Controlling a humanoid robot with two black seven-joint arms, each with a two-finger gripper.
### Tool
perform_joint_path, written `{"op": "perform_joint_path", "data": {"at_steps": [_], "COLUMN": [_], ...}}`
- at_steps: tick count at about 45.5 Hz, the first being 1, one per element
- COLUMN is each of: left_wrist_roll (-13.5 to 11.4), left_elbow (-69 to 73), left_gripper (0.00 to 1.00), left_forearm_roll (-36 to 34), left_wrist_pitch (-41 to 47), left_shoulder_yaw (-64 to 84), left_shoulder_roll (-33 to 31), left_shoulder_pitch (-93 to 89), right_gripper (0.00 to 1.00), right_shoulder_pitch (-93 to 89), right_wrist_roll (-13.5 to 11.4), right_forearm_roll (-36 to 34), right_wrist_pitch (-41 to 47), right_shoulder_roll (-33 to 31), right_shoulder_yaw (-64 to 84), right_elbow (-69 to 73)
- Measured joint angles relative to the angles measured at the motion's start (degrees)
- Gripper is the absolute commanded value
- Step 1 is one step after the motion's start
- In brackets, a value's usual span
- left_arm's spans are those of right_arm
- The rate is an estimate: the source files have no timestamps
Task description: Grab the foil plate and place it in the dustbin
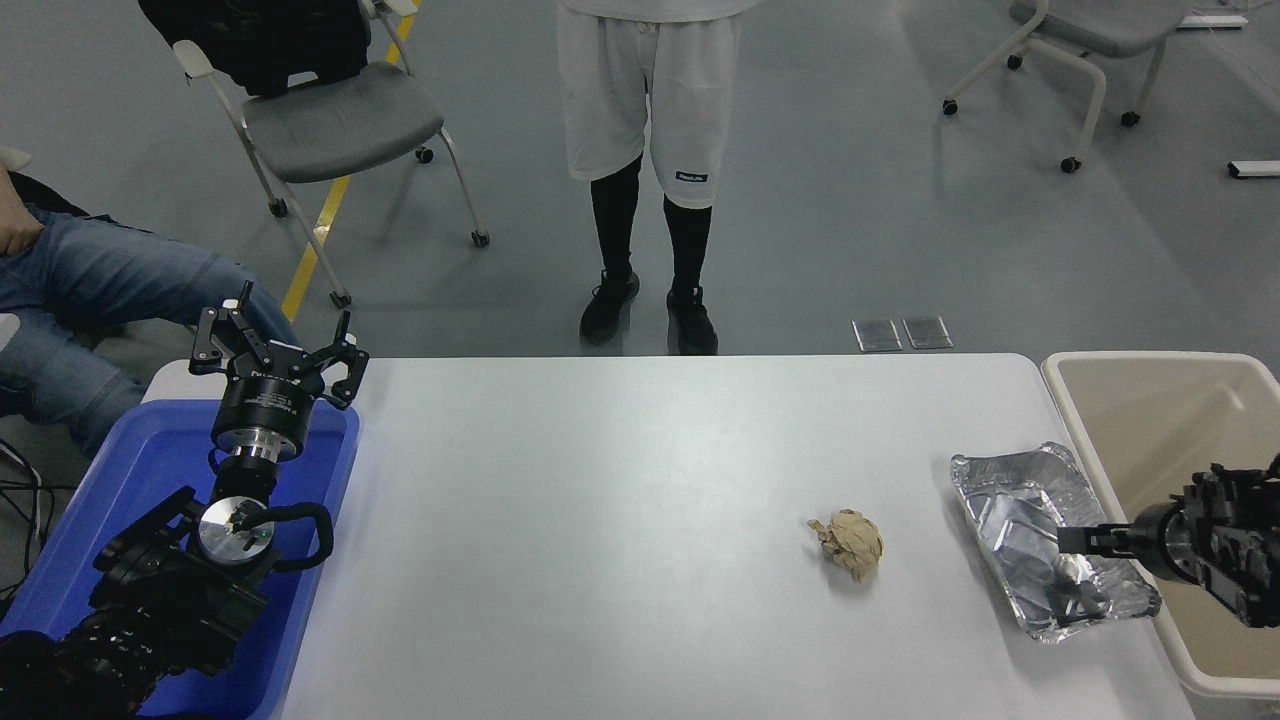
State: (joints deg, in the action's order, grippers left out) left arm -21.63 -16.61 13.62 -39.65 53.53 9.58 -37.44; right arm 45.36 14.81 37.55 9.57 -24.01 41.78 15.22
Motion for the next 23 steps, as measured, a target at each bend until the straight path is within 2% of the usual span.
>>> {"op": "perform_joint_path", "data": {"at_steps": [5, 11, 13, 20, 21, 23], "left_wrist_roll": [0.0, 0.0, 0.0, 0.0, 0.0, 0.0], "left_elbow": [0.0, 0.0, 0.0, 0.0, 0.0, 0.0], "left_gripper": [0.99, 0.99, 0.99, 0.99, 0.99, 0.99], "left_forearm_roll": [0.0, 0.0, 0.0, 0.01, 0.0, 0.0], "left_wrist_pitch": [0.0, 0.0, 0.0, 0.0, 0.0, 0.0], "left_shoulder_yaw": [0.0, 0.0, 0.0, 0.0, 0.0, 0.0], "left_shoulder_roll": [0.0, 0.0, 0.0, 0.0, 0.0, 0.0], "left_shoulder_pitch": [0.0, 0.0, 0.0, 0.0, 0.0, 0.0], "right_gripper": [0.98, 0.79, 0.68, 0.04, 0.0, 0.0], "right_shoulder_pitch": [-0.79, -1.71, -1.95, -2.5, -2.54, -2.62], "right_wrist_roll": [0.0, 0.01, 0.03, 0.01, 0.01, 0.03], "right_forearm_roll": [-0.57, -0.98, -1.05, -1.25, -1.28, -1.35], "right_wrist_pitch": [-0.78, -1.64, -1.84, -2.37, -2.42, -2.47], "right_shoulder_roll": [0.23, 0.45, 0.5, 0.56, 0.56, 0.56], "right_shoulder_yaw": [-0.75, -1.27, -1.35, -1.6, -1.64, -1.72], "right_elbow": [-0.32, -0.55, -0.57, -0.74, -0.75, -0.75]}}
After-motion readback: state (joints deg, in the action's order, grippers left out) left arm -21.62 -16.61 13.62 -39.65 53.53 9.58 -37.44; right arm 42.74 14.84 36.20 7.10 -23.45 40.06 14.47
